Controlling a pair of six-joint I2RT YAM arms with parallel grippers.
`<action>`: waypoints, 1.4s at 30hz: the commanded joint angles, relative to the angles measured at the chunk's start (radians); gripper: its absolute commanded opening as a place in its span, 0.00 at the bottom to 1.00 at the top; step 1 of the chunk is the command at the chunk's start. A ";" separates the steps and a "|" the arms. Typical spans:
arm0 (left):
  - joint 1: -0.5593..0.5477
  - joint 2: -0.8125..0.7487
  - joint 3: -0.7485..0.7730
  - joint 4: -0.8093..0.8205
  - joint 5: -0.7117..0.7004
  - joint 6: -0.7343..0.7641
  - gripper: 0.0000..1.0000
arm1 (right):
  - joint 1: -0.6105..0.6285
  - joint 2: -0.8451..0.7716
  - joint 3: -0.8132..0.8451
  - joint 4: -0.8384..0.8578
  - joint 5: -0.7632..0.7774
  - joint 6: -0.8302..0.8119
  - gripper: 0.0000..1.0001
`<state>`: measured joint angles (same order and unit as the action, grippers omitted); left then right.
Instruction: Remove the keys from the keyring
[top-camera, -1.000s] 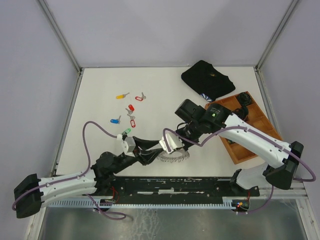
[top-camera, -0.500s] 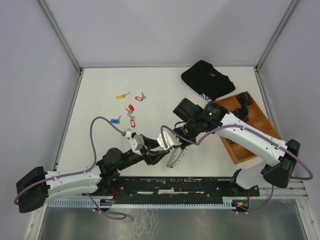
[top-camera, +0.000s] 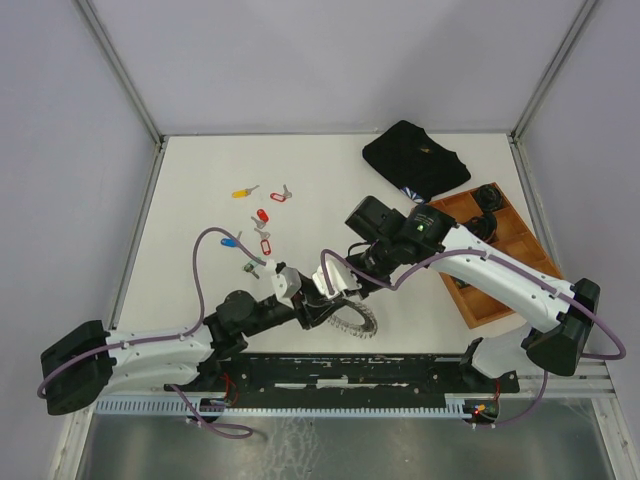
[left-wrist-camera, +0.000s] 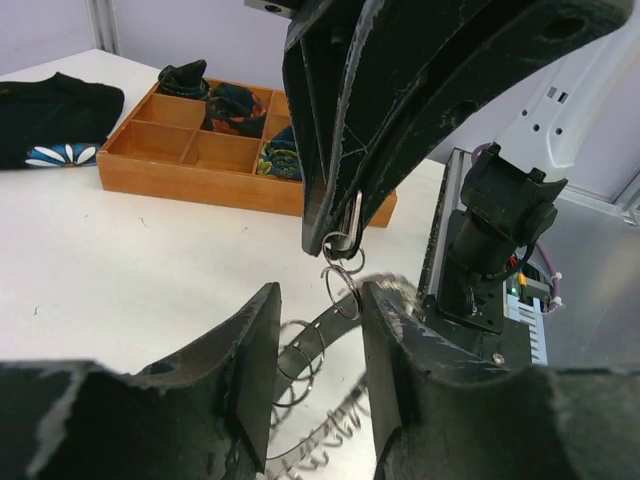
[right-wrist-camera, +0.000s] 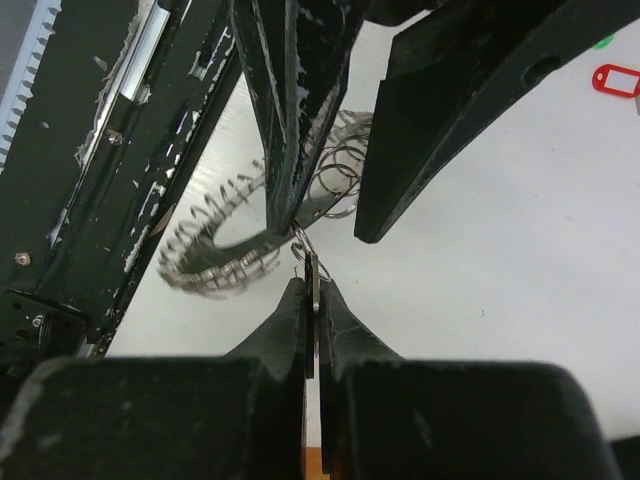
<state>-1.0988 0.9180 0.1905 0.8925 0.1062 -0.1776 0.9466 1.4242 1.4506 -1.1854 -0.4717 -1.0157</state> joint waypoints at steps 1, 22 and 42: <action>0.004 0.050 0.054 0.087 -0.016 -0.046 0.42 | -0.004 0.000 0.008 0.027 -0.040 0.012 0.00; 0.005 0.019 0.051 0.032 -0.071 -0.027 0.32 | -0.007 -0.003 0.002 0.027 -0.033 0.011 0.00; 0.005 0.001 0.098 -0.101 -0.063 0.031 0.11 | -0.009 -0.008 0.000 0.029 -0.033 0.012 0.00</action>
<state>-1.0988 0.9222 0.2375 0.7914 0.0502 -0.1970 0.9401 1.4242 1.4441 -1.1816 -0.4725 -1.0142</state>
